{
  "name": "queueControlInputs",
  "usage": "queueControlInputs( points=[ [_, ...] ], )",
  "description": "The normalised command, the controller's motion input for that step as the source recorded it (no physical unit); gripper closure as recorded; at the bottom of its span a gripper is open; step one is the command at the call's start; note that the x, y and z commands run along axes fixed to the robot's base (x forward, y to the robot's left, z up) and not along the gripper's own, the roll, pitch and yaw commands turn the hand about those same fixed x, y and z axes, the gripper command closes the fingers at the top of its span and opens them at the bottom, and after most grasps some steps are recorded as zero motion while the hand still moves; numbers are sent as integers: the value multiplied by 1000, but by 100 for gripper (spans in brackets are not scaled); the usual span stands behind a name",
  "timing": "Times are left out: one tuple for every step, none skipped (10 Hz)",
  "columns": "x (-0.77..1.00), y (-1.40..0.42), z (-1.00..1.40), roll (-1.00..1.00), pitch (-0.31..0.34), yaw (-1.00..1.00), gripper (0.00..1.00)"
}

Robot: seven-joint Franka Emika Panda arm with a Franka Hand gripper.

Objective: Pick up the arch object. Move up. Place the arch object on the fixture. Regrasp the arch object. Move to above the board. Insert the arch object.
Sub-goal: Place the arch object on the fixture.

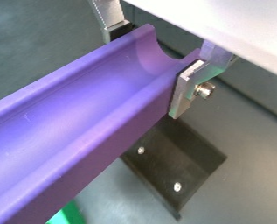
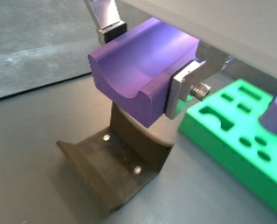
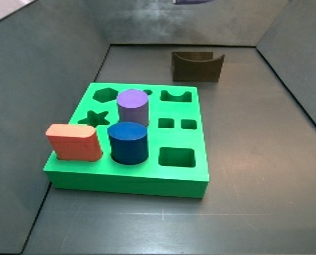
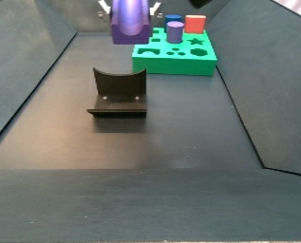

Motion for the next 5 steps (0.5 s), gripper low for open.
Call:
queueControlInputs(
  points=[
    [435,67,-3,-938,286,-37,100],
    [342,58,-4,-720,239,-84,100],
    [275,56,-6,-551,202,-109,100],
    [233,54,-4,-437,178,-119,100],
    [141,39,2,-259,139,-123,100]
  ],
)
